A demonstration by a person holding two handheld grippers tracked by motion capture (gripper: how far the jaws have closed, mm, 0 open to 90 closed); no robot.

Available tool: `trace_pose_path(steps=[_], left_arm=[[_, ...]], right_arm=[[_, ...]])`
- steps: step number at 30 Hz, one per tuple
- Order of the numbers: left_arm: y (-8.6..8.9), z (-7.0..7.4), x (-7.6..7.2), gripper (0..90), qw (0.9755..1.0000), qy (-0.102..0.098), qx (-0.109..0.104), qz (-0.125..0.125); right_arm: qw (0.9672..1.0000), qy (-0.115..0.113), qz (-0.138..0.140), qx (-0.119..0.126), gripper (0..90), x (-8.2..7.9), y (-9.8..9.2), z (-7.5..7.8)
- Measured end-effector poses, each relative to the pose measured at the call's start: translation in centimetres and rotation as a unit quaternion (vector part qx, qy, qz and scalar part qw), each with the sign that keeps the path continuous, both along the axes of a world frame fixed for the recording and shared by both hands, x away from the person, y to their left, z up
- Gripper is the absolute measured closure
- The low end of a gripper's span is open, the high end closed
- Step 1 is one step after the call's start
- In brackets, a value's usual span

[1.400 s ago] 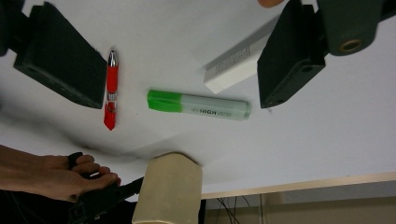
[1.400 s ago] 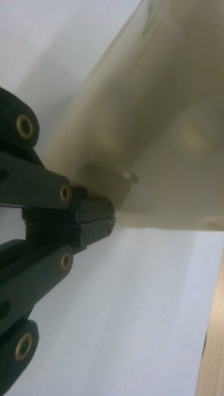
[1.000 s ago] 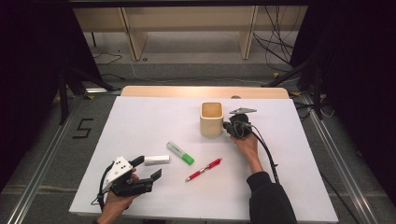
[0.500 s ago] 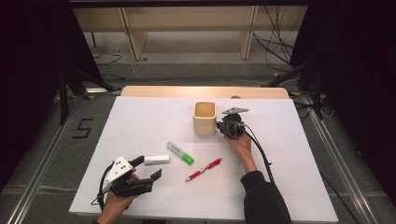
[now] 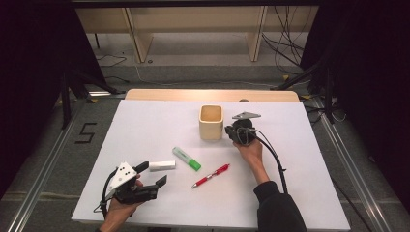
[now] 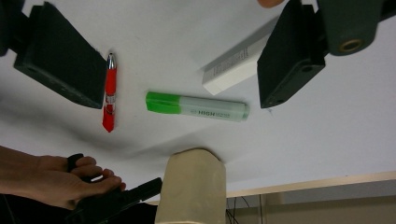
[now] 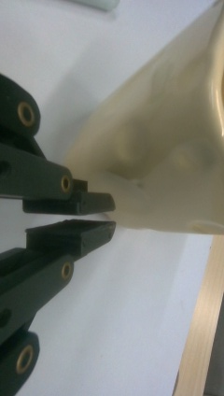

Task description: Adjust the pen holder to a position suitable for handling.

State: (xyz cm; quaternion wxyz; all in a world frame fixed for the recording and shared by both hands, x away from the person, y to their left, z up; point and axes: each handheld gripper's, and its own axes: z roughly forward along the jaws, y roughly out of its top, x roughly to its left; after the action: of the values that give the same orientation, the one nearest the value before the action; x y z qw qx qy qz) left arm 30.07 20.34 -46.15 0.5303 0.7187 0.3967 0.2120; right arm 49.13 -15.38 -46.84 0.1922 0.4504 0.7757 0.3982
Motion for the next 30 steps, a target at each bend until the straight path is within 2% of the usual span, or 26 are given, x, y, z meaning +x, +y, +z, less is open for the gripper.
trace_pose_path(steps=[3,6,9,11,17,18,19,20,21,24,26,28,30], left_arm=[[0.1,0.1,0.1,15.8,1.0,0.0,-0.001,0.003],[0.6,0.4,0.4,15.8,0.9999,0.004,-0.007,0.01],[0.9,0.5,0.6,15.8,0.9999,0.009,-0.006,0.012],[1.1,0.6,1.1,15.8,0.9997,0.022,0.005,0.009],[1.2,1.0,2.1,15.8,0.9989,0.036,0.03,0.0],[1.2,1.2,2.6,15.8,0.9982,0.044,0.041,-0.011],[1.2,1.2,2.6,15.8,0.9982,0.044,0.041,-0.011],[1.2,1.5,3.1,15.8,0.9972,0.048,0.055,-0.015],[1.2,1.5,3.1,15.8,0.9972,0.048,0.055,-0.015],[1.0,1.8,3.9,15.8,0.9953,0.053,0.078,-0.024],[0.9,2.0,4.3,15.8,0.9933,0.056,0.096,-0.03],[0.7,2.1,4.7,15.8,0.9917,0.063,0.106,-0.037],[0.5,2.2,5.0,15.8,0.9893,0.067,0.121,-0.046]], right_arm=[[0.9999,-0.009,-0.005,-0.001,79.9,-0.7,-0.7,0.3],[0.9996,-0.023,-0.011,-0.011,67.9,-2.2,-1.9,0.7],[0.9996,-0.028,-0.005,0.007,62.1,-3.6,-2.7,1.1],[0.9993,-0.029,0.007,0.022,56.2,-4.6,-3.0,1.4],[0.9971,-0.037,0.041,0.053,44.4,-7.6,-3.4,2.1],[0.9966,-0.038,0.043,0.059,43.2,-8.2,-3.5,2.1],[0.9966,-0.038,0.043,0.059,43.2,-8.2,-3.5,2.1],[0.9955,-0.041,0.053,0.067,40.8,-9.3,-3.6,2.1],[0.9954,-0.04,0.055,0.067,39.8,-9.6,-3.6,2.1],[0.9939,-0.042,0.059,0.083,37.3,-10.4,-3.8,2.3],[0.9931,-0.045,0.061,0.089,36.1,-11.0,-3.9,2.6],[0.9923,-0.05,0.067,0.091,35.1,-11.6,-3.9,2.9],[0.992,-0.056,0.072,0.087,33.9,-12.3,-3.9,3.0]])
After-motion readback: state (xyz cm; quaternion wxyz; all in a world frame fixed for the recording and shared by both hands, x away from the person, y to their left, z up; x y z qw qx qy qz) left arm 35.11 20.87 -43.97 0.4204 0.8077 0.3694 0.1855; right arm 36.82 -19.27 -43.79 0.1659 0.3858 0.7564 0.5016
